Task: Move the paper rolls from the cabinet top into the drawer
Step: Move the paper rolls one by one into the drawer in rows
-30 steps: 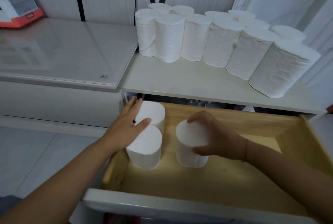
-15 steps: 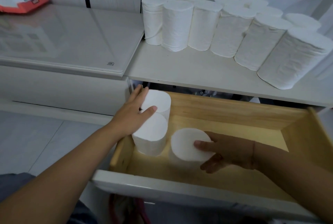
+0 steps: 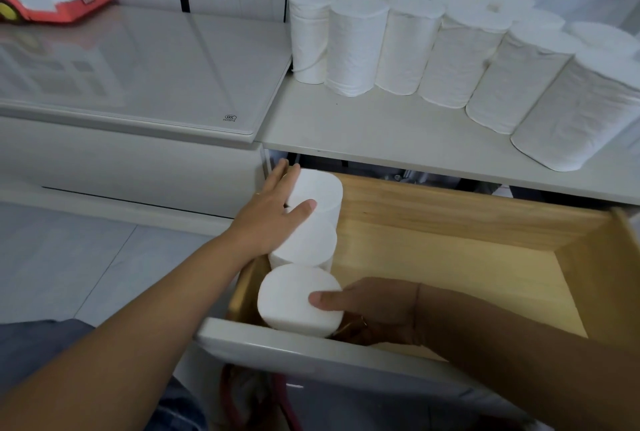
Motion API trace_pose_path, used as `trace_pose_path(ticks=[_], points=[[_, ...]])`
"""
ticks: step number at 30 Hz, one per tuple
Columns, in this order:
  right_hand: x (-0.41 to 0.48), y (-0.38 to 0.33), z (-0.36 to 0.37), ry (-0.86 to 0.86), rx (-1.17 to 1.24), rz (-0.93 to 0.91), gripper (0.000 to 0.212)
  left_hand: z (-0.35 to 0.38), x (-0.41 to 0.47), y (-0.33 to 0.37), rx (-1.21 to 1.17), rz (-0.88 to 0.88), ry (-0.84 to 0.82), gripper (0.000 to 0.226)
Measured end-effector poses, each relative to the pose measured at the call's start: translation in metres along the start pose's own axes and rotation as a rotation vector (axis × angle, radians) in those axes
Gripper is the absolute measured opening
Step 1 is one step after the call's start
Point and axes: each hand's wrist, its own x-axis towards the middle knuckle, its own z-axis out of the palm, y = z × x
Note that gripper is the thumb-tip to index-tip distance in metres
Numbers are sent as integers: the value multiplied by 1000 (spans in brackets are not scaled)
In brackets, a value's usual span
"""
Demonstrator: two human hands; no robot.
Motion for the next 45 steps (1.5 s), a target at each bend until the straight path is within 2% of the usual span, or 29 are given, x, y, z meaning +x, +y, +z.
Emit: trace_pose_path(ticks=[7,9,10,12,13,15,18,22,25,27,29,31,32,37,40,42,45], points=[[14,-10,11,-2,-142,-5,70,-1,0,2,31,0,-26,68],[8,-13,6,28,-312,-3,72,-1,2,4,70,-10,-46,68],[1,-17,1,88,-449,-53,66,-2,4,5,120,-13,-54,69],[-17,-27,-17,309,-693,-298,43,-2,8,9,276,7,-55,69],[-29,-33,-30,455,-735,-438,33,-1,9,11,348,39,-42,70],[-56,-44,-65,787,-658,-643,26,6,9,18,448,137,-1,74],[-92,-49,-123,1215,-470,-820,39,25,2,30,546,248,-1,84],[-112,-34,-173,1586,-239,-939,44,34,3,32,554,253,-15,89],[-116,-22,-204,1795,-94,-947,67,35,8,36,559,230,-6,80],[-115,-22,-224,1779,8,-874,88,37,8,40,572,236,-4,78],[-113,-26,-242,1611,122,-870,101,38,9,43,574,249,-1,81],[-110,-32,-255,1444,203,-880,101,38,9,43,568,256,5,88],[-109,-35,-260,1416,211,-869,98,38,9,43,565,257,6,90],[-106,-39,-263,1438,211,-888,90,39,10,42,570,257,17,91],[-107,-32,-239,1354,91,-929,88,39,10,41,561,252,14,90],[-107,-25,-209,1156,4,-1008,88,38,10,41,559,254,18,90],[-107,-11,-163,733,-188,-1071,90,38,9,42,547,259,26,90]])
